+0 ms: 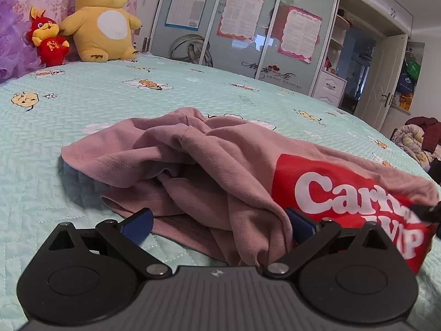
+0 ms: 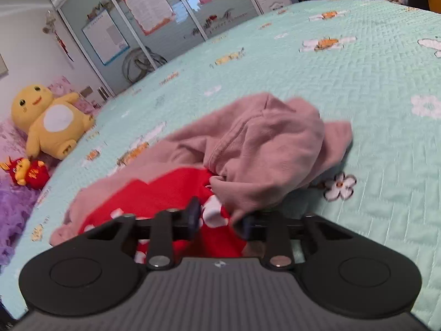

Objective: Fold clothes

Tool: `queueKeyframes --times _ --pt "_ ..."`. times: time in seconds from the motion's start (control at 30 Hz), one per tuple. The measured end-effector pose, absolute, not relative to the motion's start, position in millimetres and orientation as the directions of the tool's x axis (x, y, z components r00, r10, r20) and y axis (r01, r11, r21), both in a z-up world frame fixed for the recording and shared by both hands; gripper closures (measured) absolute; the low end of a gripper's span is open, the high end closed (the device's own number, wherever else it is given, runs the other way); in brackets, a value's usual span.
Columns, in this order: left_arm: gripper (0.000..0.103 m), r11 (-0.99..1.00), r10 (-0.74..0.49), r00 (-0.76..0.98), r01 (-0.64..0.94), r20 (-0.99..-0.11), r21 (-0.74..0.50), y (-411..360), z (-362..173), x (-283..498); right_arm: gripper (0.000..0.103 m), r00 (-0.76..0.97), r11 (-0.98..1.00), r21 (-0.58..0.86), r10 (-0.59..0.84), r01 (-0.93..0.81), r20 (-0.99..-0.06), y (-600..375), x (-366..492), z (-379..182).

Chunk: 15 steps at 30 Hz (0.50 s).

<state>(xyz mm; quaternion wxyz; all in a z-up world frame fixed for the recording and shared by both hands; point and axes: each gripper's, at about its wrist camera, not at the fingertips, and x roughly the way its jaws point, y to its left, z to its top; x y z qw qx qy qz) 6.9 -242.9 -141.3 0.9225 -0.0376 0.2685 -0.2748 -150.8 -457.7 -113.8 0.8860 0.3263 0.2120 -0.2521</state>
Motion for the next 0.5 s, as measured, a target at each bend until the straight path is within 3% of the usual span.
queueKeyframes --times 0.17,0.23,0.3,0.5 --pt "0.000 0.849 -0.514 0.715 0.503 -0.474 -0.161 -244 -132 -9 0.086 0.804 0.728 0.399 -0.354 0.558 -0.478 -442 -169 -98" --pt "0.005 0.845 -0.514 0.724 0.519 -0.460 -0.127 -243 -123 -27 0.087 0.807 0.754 0.356 -0.375 0.552 -0.456 -433 -183 -94" --pt "0.010 0.814 -0.561 0.711 0.566 -0.424 -0.130 -240 -111 -51 0.088 0.808 0.761 0.337 -0.392 0.554 -0.440 -430 -201 -92" --pt "0.009 0.732 -0.669 0.665 0.668 -0.331 -0.136 -241 -76 -97 0.088 0.758 0.712 0.311 -0.476 0.630 -0.446 -440 -262 -99"
